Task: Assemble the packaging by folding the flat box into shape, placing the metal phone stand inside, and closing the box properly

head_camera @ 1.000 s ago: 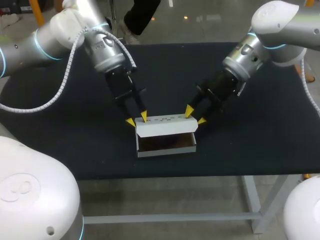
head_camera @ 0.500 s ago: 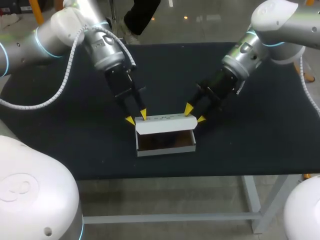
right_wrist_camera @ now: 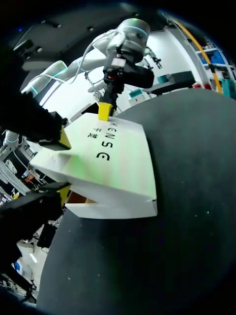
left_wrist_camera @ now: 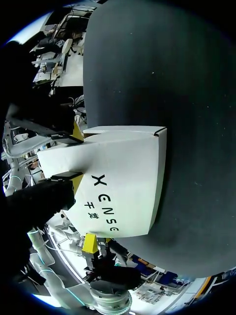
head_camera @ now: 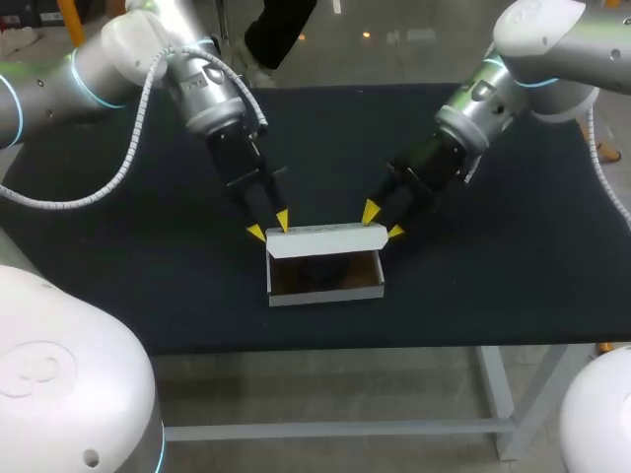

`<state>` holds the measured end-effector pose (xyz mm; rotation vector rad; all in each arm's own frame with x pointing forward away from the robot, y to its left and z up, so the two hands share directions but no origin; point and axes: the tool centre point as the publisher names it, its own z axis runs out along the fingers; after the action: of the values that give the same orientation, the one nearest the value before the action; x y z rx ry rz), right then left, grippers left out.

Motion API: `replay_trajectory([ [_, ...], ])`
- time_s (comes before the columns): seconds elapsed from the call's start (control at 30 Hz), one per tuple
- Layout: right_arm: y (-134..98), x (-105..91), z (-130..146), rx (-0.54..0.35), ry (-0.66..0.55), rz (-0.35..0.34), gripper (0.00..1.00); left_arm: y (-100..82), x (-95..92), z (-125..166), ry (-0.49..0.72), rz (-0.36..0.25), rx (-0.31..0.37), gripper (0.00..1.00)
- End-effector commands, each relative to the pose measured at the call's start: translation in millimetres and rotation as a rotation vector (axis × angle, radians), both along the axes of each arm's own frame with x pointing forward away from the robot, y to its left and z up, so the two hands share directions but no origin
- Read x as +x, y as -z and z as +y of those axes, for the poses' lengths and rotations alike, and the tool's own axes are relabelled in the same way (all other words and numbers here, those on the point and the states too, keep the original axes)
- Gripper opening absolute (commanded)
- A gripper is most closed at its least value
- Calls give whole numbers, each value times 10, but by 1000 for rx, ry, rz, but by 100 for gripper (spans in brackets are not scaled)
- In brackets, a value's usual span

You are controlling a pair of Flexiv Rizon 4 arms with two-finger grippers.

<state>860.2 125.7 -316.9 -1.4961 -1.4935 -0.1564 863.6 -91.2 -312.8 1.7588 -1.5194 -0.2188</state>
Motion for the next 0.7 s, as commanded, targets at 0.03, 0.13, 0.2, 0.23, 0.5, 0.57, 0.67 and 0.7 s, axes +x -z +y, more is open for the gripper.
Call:
replay_trajectory([
  [0.03,-6,64,65,1,-11,9,47,-2,56,-53,7,10,4,39],
  [0.13,-12,81,75,0,-12,11,47,-5,69,-50,5,13,3,40],
  [0.2,-14,93,83,0,-14,12,46,-10,77,-48,5,15,3,40],
  [0.23,-14,99,89,0,-15,13,46,-12,79,-47,5,15,3,40],
  [0.5,-20,129,128,-3,-23,15,47,-28,96,-61,0,17,-1,40],
  [0.57,-15,139,131,-4,-24,16,47,-26,106,-65,0,19,-3,40],
  [0.67,-14,149,132,-4,-24,18,46,-31,122,-70,-2,21,-6,39],
  [0.7,-15,151,133,-4,-24,19,46,-32,125,-72,-7,20,-9,39],
])
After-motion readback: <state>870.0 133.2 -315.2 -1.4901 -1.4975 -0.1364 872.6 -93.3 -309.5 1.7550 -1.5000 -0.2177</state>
